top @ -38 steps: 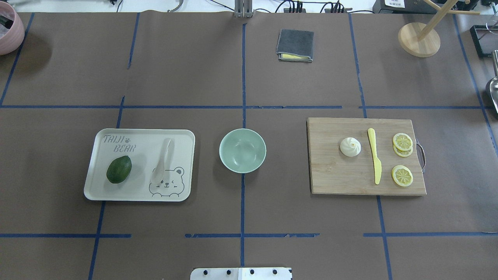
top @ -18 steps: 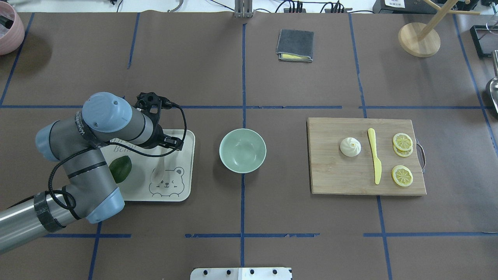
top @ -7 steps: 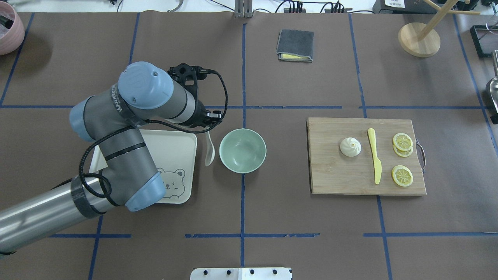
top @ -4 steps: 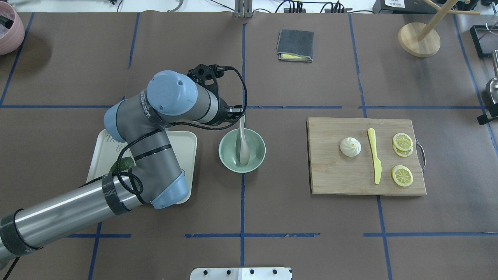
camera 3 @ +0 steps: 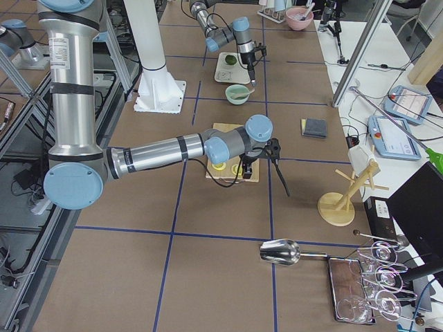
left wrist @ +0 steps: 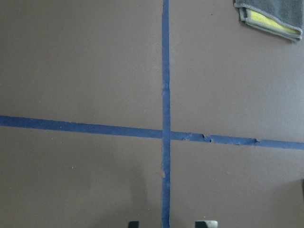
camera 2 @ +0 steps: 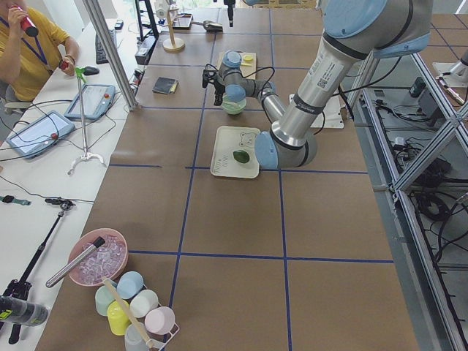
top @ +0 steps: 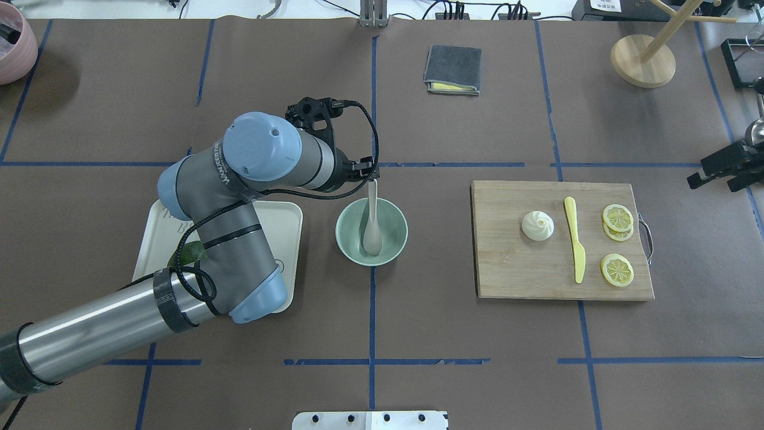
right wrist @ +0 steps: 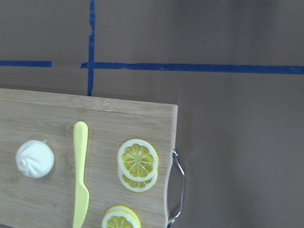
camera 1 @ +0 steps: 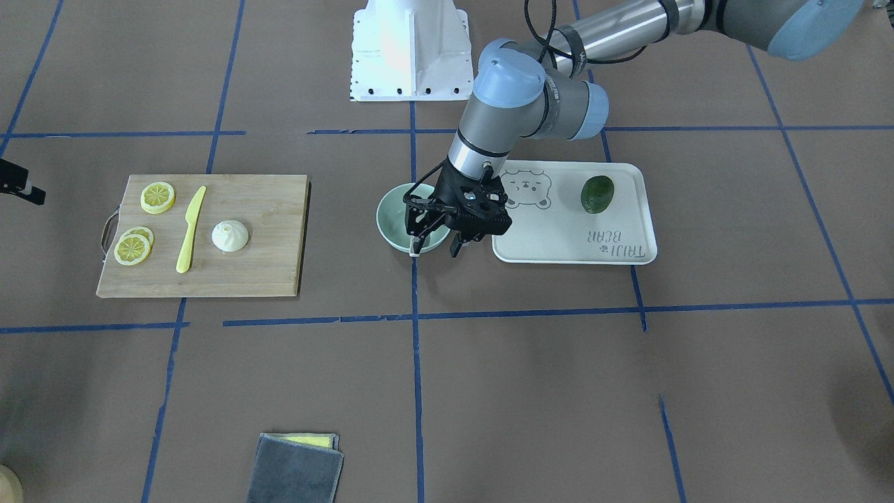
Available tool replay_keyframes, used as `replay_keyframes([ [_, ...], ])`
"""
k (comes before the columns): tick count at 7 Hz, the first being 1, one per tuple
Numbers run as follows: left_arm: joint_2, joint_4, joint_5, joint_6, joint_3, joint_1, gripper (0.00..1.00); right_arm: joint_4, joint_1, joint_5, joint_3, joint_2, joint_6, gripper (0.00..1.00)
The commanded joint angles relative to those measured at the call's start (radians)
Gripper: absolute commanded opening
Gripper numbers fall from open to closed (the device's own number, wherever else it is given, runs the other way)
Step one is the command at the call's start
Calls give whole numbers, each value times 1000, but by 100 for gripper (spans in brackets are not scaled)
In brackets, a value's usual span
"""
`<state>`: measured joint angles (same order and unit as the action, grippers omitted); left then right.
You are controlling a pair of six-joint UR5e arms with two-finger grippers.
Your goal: Put spoon and bun in bowl
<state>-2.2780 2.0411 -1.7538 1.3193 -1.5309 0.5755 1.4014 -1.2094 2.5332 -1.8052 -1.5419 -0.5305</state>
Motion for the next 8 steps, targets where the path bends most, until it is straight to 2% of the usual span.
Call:
replay_keyframes([
  [1,137,-9,-6,-127,-139,71,80,-1,176,-141,-38,158,-312,100],
  [2,185,-22,-7,-162,-191,105,81,-1,267,-234,-58,195,-415,100],
  [3,219,-63,-9,-228,-236,131,81,-1,372,-381,-78,201,-474,100],
  [4,222,-67,-19,-253,-244,136,81,1,443,-484,-68,197,-479,100],
  [6,222,-67,-23,-253,-245,136,82,2,491,-554,-59,198,-482,99],
  [8,224,-67,-21,-250,-244,136,83,1,533,-580,-42,201,-482,98],
])
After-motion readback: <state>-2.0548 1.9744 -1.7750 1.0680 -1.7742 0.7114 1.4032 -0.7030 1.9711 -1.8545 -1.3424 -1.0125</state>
